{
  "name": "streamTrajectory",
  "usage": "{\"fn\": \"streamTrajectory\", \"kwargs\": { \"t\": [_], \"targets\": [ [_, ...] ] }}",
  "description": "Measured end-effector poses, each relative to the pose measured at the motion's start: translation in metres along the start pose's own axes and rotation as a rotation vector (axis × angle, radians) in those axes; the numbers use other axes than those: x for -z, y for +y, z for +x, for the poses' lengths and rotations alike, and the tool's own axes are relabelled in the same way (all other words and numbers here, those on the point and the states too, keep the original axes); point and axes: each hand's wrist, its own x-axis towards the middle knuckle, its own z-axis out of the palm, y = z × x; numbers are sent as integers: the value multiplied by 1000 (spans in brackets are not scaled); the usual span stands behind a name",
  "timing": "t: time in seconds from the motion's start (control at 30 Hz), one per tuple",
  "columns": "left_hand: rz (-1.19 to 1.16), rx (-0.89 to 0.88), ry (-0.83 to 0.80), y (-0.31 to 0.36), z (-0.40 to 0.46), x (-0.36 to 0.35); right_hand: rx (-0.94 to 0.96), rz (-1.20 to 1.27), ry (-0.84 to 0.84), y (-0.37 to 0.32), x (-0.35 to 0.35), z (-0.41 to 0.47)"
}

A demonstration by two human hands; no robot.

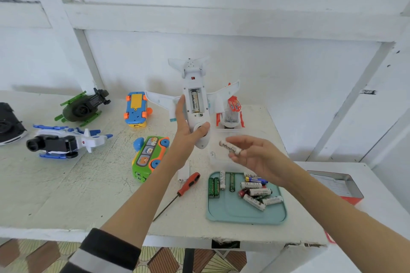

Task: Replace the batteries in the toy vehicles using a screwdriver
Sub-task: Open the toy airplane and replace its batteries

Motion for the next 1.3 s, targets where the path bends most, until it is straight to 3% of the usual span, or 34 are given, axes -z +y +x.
{"fn": "streamTrajectory", "kwargs": {
  "t": [0.07,0.13,0.37,0.67,0.77,0.87,0.93,1.2,1.3],
  "targets": [
    [15,-3,8,0,0,2,25,220,-12,-6,-3,4],
    [27,5,18,2,0,3,50,286,14,-12,-8,6],
    [5,20,14,-4,0,4,159,110,143,-35,-26,22],
    [10,27,6,0,-2,-3,410,-664,316,-59,-56,51],
    [11,28,-10,1,-3,-4,582,-1015,366,-54,-58,63],
    [11,36,-33,3,-3,-7,811,-1286,290,-51,-56,75],
    [9,46,-47,5,-3,-9,858,-1412,189,-50,-54,82],
    [5,37,-16,12,0,-6,607,-1560,-57,-58,-52,85],
    [0,44,-45,13,0,-7,589,-1573,-55,-59,-48,85]
  ]
}}
